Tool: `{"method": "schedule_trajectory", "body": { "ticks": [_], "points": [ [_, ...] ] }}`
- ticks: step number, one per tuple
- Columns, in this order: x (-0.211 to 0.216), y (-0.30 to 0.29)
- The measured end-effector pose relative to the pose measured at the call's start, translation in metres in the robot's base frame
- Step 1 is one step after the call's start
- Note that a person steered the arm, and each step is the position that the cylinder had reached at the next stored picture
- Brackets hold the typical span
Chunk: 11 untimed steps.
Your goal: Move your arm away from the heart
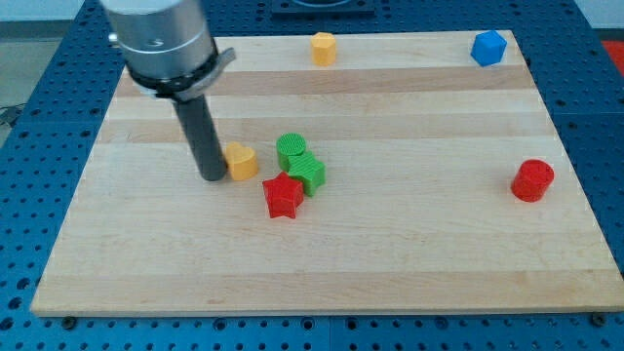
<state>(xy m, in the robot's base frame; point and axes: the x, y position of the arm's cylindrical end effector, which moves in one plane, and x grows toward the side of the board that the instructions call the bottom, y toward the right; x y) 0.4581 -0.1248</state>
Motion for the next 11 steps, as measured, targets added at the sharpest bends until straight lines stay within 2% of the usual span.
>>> {"method": "schedule_trajectory", "body": {
  "ticks": [2,3,4,5,6,7,8,10,11],
  "points": [
    [0.000,0.041],
    [-0.001,-0.004],
    [-0.021,-0.065],
    [-0.059,-0.115],
    [-0.120,-0.146],
    [-0.215,-0.154],
    [-0.267,-0.156],
    [-0.251,-0.143],
    [-0.237,-0.101]
  ]
}}
